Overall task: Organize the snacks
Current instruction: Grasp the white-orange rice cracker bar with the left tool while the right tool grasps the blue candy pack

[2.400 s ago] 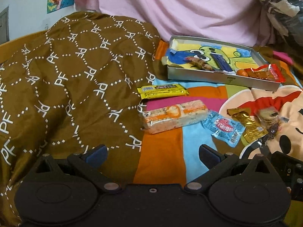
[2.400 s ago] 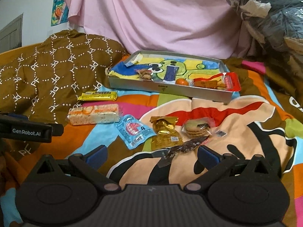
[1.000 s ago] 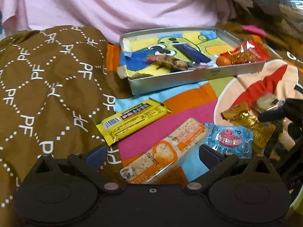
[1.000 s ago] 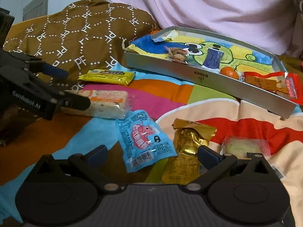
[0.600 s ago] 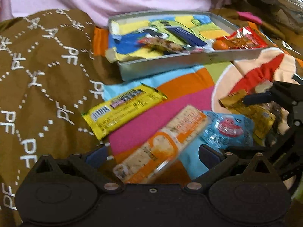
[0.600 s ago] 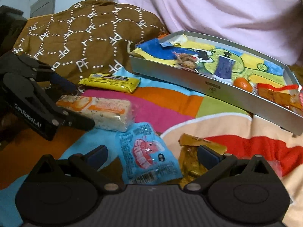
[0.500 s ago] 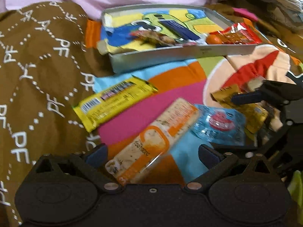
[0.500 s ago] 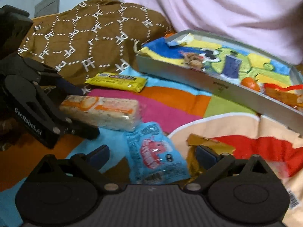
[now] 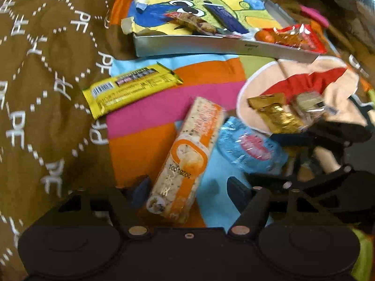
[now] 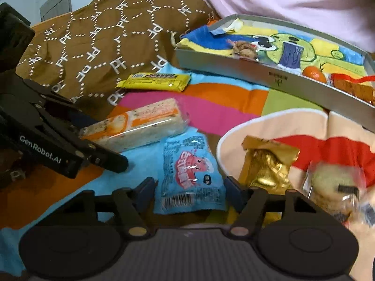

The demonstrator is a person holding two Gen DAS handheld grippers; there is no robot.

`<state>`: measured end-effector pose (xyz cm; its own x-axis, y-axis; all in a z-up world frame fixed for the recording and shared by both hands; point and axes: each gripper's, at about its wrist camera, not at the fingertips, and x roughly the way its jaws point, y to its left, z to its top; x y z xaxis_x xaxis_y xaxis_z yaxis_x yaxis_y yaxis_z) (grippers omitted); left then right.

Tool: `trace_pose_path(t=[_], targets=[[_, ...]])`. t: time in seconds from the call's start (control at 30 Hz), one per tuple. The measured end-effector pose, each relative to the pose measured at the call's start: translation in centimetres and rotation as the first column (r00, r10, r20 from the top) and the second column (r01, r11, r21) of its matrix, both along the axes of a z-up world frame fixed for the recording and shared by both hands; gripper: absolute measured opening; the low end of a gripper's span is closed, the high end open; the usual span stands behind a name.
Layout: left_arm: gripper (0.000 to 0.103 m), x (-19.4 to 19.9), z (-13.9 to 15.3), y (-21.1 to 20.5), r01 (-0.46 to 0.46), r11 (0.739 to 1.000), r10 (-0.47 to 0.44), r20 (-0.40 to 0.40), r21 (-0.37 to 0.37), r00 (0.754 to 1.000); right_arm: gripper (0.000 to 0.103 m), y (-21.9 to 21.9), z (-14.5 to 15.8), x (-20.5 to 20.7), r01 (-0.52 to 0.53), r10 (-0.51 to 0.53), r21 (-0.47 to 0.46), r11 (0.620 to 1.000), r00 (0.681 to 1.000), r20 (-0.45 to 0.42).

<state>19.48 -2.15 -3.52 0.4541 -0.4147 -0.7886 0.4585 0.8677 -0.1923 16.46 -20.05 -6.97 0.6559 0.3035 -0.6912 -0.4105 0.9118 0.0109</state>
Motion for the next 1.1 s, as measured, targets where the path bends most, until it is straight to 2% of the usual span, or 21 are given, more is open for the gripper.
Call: trace_pose_path(t=[0.1, 0.2, 0.47, 0.63, 0.77, 0.9, 0.97, 1.1], targets=[[0.073, -0.7, 0.2, 0.0, -0.003, 1.000, 0.003, -0.002, -0.029, 1.000, 0.073, 0.2, 0.6, -0.9, -0.016, 0.016, 0.017, 1.000, 1.000, -0.021], [0.073, -0.7, 0.3, -0.3, -0.005, 1.000, 0.005, 0.019, 0.003, 1.000, 0.085, 0.3, 0.9, -1.5, 0.002, -0.003, 0.015, 1.000, 1.000, 0.007], [0.081, 0.7, 0.3, -0.8, -0.015, 0.998, 0.011, 0.055, 0.056, 0.998, 0.087, 1.2, -0.7, -0.4, 0.059, -0.057, -0.033, 0.998, 0.997, 0.058], [0.081, 1.2, -0.2, -1.3, -0.027, 0.997, 0.023, 0.051, 0.068, 0.998, 0.086, 1.8, -1.3, -0.1, 0.078, -0.073, -0.051, 0.996, 0.994, 0.079], [0.070, 1.0, -0.5, -1.4, -0.035, 0.996, 0.031, 0.050, 0.080, 0.998, 0.077, 2.1, -1.3, -0.3, 0.073, -0.069, -0.055, 0.996, 0.994, 0.080], [0.049, 0.2, -0.6, -2.2, -0.017, 0.983, 0.000, 0.090, 0.182, 0.996, 0.071, 2.3, -1.4, -0.5, 0.065, -0.060, -0.056, 0.996, 0.995, 0.076], [0.041, -0.1, -0.5, -2.5, 0.003, 0.980, -0.025, 0.104, 0.201, 0.994, 0.068, 2.3, -1.3, -0.6, 0.065, -0.061, -0.053, 0.996, 0.995, 0.074], [0.037, -0.8, -0.1, -3.1, 0.037, 0.971, -0.063, 0.102, 0.236, 0.993, 0.068, 2.6, -1.2, -0.8, 0.071, -0.066, -0.068, 0.995, 0.996, 0.067]])
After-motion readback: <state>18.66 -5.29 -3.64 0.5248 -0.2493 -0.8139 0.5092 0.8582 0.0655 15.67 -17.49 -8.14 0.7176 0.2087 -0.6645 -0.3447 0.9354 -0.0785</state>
